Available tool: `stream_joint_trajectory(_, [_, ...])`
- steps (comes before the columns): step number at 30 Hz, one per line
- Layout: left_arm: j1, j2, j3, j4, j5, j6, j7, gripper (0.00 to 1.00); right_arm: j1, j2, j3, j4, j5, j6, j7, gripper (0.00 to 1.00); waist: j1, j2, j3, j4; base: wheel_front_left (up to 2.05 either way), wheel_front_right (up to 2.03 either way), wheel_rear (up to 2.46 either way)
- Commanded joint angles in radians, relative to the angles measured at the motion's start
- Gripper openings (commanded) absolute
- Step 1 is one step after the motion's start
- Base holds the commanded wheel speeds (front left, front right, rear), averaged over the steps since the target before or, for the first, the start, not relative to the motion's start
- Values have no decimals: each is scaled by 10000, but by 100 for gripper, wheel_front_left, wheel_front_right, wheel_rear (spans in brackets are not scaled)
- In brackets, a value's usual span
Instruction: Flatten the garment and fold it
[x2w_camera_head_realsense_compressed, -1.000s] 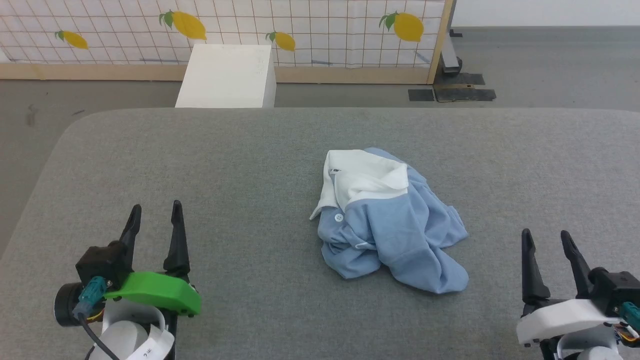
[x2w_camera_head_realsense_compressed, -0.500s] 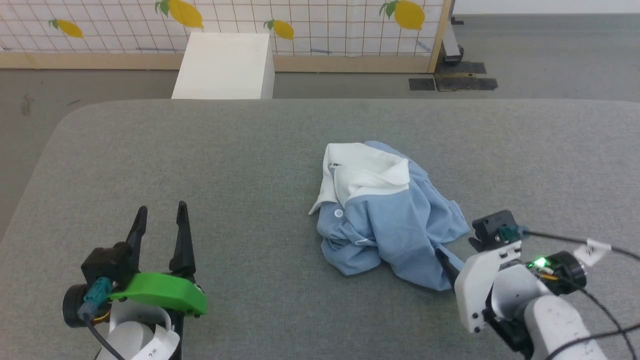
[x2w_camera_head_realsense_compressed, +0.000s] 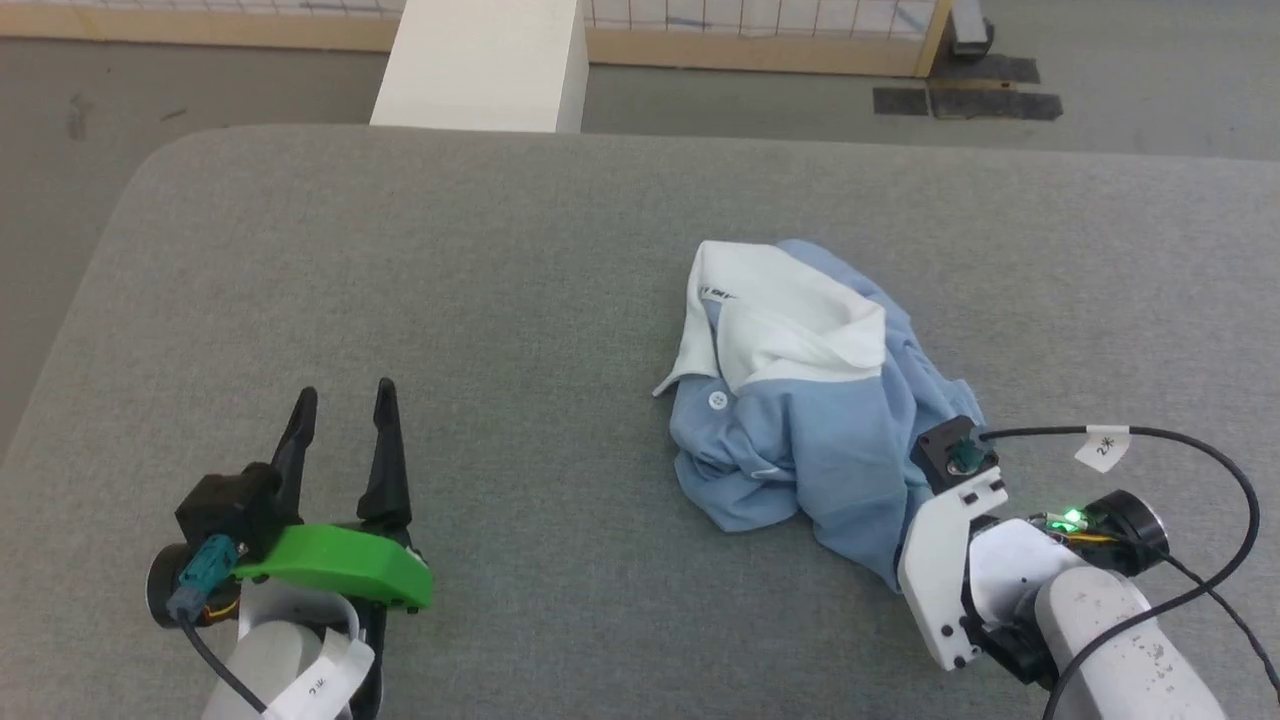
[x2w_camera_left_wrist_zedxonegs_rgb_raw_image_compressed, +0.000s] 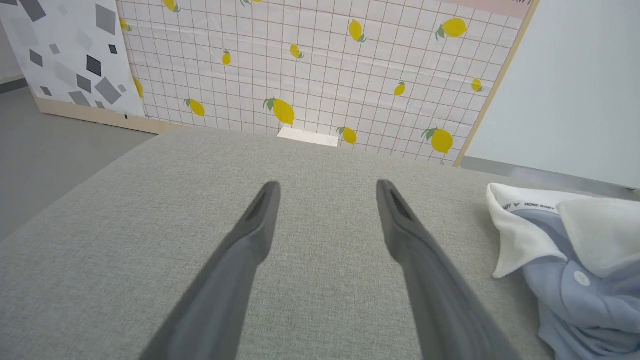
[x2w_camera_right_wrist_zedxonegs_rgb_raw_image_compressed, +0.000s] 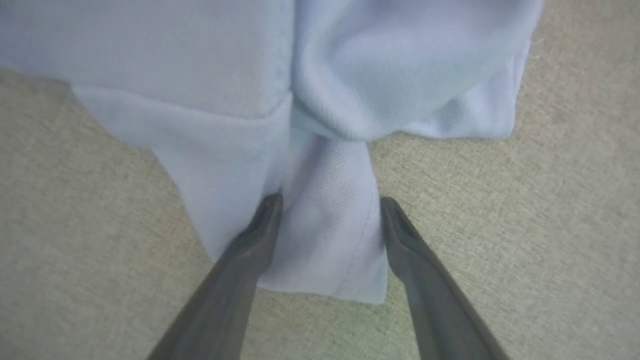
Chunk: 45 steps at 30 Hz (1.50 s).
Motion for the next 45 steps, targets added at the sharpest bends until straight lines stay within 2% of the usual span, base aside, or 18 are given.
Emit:
stream_joint_trajectory(1, [-204, -44, 69, 37, 181, -65, -47, 100, -108, -40, 141, 167, 119, -13, 85, 100, 0, 0, 169, 147, 0, 0, 0])
stream_joint_trajectory(2, [-227, -69, 98, 49, 205, -87, -47, 100, -115, -56, 197, 235, 185, -13, 120, 100, 0, 0, 191, 152, 0, 0, 0])
stream_joint_trajectory(3, [-238, -89, 121, 60, 224, -107, -47, 100, -114, -57, 261, 289, 267, -13, 194, 78, 0, 0, 199, 152, 0, 0, 0])
stream_joint_trajectory(4, [-244, -112, 152, 73, 249, -129, -47, 100, -144, -78, 306, 294, 346, -13, 166, 19, 0, 0, 206, 144, 0, 0, 0])
stream_joint_trajectory(5, [-249, -134, 175, 84, 268, -148, -47, 100, -175, -112, 328, 296, 404, -13, 92, 0, 0, 0, 210, 138, 0, 0, 0])
stream_joint_trajectory(9, [-252, -214, 281, 151, 349, -231, -47, 100, -322, -301, 385, 280, 827, -13, -51, 0, 0, 0, 148, 69, 0, 0, 0])
stream_joint_trajectory(14, [-225, -290, 375, 186, 455, -322, -47, 100, -632, -532, -336, -98, 1064, -13, -657, 0, 0, 0, 10, -29, 0, 0, 0])
stream_joint_trajectory(20, [-206, -354, 419, 179, 556, -432, -47, 100, -1049, -1070, -2019, -298, 883, -13, -1041, 0, 0, 0, -9, -63, 0, 0, 0])
stream_joint_trajectory(27, [-344, -412, 416, 188, 660, -578, -47, 100, -1078, -1650, -4283, 575, 174, -13, -891, 0, 0, 0, 168, 105, 0, 0, 0])
stream_joint_trajectory(31, [-380, -425, 415, 239, 685, -631, -47, 100, -865, -1545, -5213, 1270, -264, -13, -665, 0, 0, 0, 231, 190, 0, 0, 0])
stream_joint_trajectory(36, [-366, -455, 414, 342, 671, -681, -47, 100, -664, -1123, -5810, 1816, -601, -13, -666, 0, 0, 0, 215, 234, 0, 0, 0])
stream_joint_trajectory(37, [-356, -461, 416, 370, 662, -691, -47, 100, -663, -1053, -5825, 1841, -648, -13, -807, 29, 0, 0, 199, 225, 0, 0, 0])
stream_joint_trajectory(38, [-346, -464, 416, 397, 654, -699, -47, 100, -670, -1010, -5811, 1846, -660, -13, -930, 74, 0, 0, 180, 211, 0, 0, 0])
stream_joint_trajectory(39, [-333, -464, 420, 432, 648, -706, -47, 100, -721, -936, -5854, 1832, -601, -13, -1100, 100, 0, 0, 140, 186, 0, 0, 0])
stream_joint_trajectory(45, [-223, -429, 443, 568, 637, -714, -47, 100, -926, -680, -5875, 1074, -229, -13, -2758, 100, 0, 0, -239, 18, 0, 0, 0])
